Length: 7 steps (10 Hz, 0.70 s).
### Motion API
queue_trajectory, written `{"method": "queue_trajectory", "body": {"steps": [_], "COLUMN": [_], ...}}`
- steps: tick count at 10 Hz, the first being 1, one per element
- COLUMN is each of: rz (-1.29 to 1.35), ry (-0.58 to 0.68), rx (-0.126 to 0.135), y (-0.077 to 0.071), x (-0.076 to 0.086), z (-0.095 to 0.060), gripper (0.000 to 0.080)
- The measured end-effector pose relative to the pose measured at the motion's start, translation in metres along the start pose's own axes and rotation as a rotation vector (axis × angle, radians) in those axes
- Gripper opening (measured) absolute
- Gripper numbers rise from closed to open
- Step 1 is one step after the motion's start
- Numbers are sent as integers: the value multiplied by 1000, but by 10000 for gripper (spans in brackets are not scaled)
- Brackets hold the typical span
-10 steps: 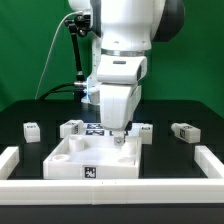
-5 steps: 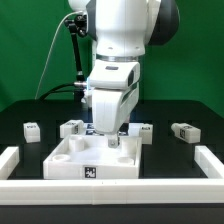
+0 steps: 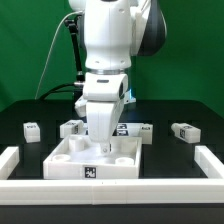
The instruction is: Assemble one leg
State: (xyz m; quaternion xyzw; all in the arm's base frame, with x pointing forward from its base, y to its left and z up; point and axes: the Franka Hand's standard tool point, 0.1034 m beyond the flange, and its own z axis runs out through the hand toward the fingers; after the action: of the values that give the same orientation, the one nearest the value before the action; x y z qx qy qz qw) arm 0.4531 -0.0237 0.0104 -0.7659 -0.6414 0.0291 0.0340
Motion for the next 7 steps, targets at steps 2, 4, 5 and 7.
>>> {"method": "queue_trajectory", "body": {"steps": [2,4,5,7], "rz": [-54,-52,-52,-51], "ry": [2,2,2,2], "rx": [-6,-4,-4,-4], "y": [6,5,5,5], "x": [0,0,0,0], "z": [3,3,3,3], "gripper": [650,405,405,91]}}
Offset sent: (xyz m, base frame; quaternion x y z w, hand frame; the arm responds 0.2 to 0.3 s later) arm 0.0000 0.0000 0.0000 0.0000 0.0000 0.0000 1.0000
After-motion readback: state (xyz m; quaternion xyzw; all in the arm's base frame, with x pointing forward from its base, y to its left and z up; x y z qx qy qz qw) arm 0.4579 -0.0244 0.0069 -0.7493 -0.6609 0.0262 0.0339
